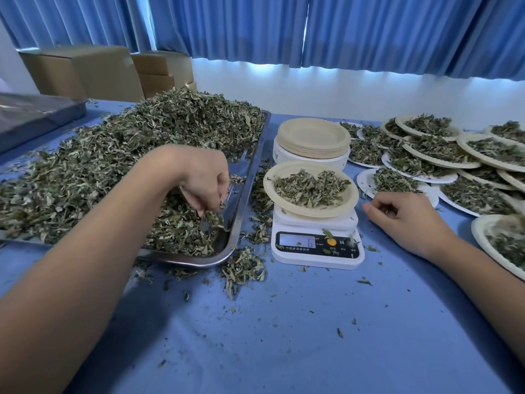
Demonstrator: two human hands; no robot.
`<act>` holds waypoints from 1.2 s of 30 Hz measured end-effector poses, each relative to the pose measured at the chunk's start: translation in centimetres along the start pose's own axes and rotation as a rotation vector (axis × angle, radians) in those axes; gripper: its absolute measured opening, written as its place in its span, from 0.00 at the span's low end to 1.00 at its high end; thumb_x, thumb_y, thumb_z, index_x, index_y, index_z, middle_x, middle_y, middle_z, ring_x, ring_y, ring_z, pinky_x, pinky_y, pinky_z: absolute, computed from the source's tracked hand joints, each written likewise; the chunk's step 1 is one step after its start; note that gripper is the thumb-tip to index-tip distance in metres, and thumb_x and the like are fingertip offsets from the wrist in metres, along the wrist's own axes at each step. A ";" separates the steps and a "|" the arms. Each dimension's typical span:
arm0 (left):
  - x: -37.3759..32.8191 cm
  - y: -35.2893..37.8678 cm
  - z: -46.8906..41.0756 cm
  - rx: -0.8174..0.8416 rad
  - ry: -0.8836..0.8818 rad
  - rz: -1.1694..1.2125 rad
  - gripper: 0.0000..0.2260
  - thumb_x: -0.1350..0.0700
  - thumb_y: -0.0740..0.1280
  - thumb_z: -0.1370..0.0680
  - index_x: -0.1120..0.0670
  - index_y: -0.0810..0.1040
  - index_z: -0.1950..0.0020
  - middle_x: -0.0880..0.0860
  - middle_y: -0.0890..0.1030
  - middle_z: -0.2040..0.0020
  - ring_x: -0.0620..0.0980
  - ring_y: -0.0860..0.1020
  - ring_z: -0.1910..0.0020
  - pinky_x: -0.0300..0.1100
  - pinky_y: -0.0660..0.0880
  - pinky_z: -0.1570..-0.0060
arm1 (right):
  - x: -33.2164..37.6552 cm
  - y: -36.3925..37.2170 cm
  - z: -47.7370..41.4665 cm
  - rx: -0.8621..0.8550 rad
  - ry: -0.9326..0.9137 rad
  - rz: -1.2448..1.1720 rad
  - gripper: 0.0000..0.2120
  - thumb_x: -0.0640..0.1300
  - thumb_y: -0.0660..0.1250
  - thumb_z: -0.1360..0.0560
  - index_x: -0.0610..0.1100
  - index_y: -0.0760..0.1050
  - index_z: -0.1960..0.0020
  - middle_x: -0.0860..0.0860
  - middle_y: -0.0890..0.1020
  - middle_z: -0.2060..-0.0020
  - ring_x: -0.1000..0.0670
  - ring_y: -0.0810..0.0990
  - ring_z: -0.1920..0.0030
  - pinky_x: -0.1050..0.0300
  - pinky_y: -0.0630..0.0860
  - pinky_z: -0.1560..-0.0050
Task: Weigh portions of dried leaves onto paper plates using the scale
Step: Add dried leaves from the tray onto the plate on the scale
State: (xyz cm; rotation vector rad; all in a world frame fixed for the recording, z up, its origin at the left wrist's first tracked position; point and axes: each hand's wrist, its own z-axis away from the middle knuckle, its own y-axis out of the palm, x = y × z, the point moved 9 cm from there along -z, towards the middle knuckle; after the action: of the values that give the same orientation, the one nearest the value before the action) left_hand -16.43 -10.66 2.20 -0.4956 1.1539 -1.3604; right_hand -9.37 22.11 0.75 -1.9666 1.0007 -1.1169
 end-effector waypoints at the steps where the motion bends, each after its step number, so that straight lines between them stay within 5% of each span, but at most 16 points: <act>1: 0.0 -0.5 0.1 -0.024 0.016 0.015 0.04 0.66 0.77 0.29 0.62 0.84 0.56 0.60 0.86 0.58 0.56 0.86 0.61 0.50 0.84 0.54 | 0.0 0.0 0.0 0.002 0.005 -0.004 0.17 0.46 0.69 0.19 0.48 0.76 0.67 0.60 0.78 0.71 0.56 0.73 0.71 0.69 0.68 0.67; 9: -3.9 -3.8 0.1 -0.197 0.202 0.207 0.03 0.60 0.78 0.28 0.57 0.85 0.56 0.55 0.86 0.63 0.51 0.86 0.63 0.37 0.81 0.64 | -0.1 0.0 0.0 0.004 0.010 -0.010 0.17 0.45 0.70 0.20 0.50 0.75 0.67 0.62 0.77 0.72 0.57 0.74 0.70 0.68 0.67 0.67; 13: -8.7 -3.4 -1.2 -0.203 0.329 0.428 0.08 0.58 0.79 0.28 0.57 0.85 0.51 0.55 0.87 0.56 0.51 0.87 0.56 0.42 0.83 0.54 | -0.3 0.0 0.0 0.005 0.018 -0.009 0.17 0.46 0.69 0.19 0.49 0.75 0.67 0.61 0.78 0.70 0.56 0.74 0.69 0.68 0.67 0.68; 17: -9.9 -3.8 -1.8 -0.345 0.378 0.423 0.11 0.46 0.78 0.28 0.51 0.85 0.50 0.51 0.87 0.56 0.46 0.86 0.56 0.42 0.83 0.54 | -0.5 0.1 0.2 0.011 0.028 -0.022 0.17 0.46 0.69 0.19 0.47 0.75 0.66 0.61 0.78 0.72 0.56 0.73 0.71 0.69 0.66 0.69; 20: -7.4 -5.0 -1.7 -0.507 0.335 0.345 0.12 0.46 0.74 0.24 0.55 0.84 0.58 0.51 0.86 0.62 0.47 0.85 0.61 0.44 0.82 0.56 | -0.6 0.1 0.1 0.016 0.043 -0.028 0.17 0.47 0.68 0.18 0.46 0.76 0.66 0.60 0.77 0.73 0.56 0.73 0.73 0.68 0.66 0.69; 22: -5.4 -4.9 -2.2 -0.457 0.249 0.174 0.13 0.48 0.72 0.22 0.56 0.84 0.61 0.50 0.85 0.64 0.47 0.84 0.62 0.44 0.80 0.55 | -0.6 0.1 0.1 0.018 0.051 -0.031 0.17 0.47 0.68 0.19 0.46 0.76 0.66 0.59 0.77 0.73 0.55 0.73 0.73 0.68 0.66 0.70; 25: -2.5 -4.1 -3.2 -0.305 0.116 -0.103 0.11 0.47 0.70 0.21 0.55 0.84 0.50 0.51 0.84 0.49 0.53 0.81 0.49 0.50 0.78 0.45 | -0.6 0.1 0.1 0.017 0.056 -0.034 0.18 0.47 0.68 0.19 0.46 0.76 0.66 0.59 0.77 0.74 0.55 0.72 0.73 0.67 0.66 0.69; 29: -0.2 -1.8 -3.8 -0.102 -0.030 -0.387 0.22 0.44 0.64 0.18 0.52 0.72 0.26 0.53 0.71 0.26 0.56 0.71 0.30 0.51 0.68 0.30 | -0.6 0.2 0.0 0.015 0.062 -0.030 0.18 0.46 0.68 0.19 0.45 0.75 0.66 0.57 0.76 0.75 0.55 0.70 0.74 0.67 0.66 0.69; 36: 0.8 -2.1 -3.3 -0.112 -0.060 -0.405 0.26 0.42 0.64 0.19 0.48 0.67 0.22 0.53 0.66 0.22 0.57 0.66 0.25 0.56 0.62 0.26 | -1.1 0.2 -0.1 0.013 0.046 -0.035 0.18 0.48 0.69 0.19 0.52 0.75 0.68 0.52 0.74 0.78 0.53 0.68 0.76 0.66 0.66 0.71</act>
State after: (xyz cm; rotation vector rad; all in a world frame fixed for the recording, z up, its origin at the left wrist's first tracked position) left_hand -20.46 -10.77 2.36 -0.8817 1.1222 -1.6175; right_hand -9.88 22.91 0.16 -1.9627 0.9844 -1.1902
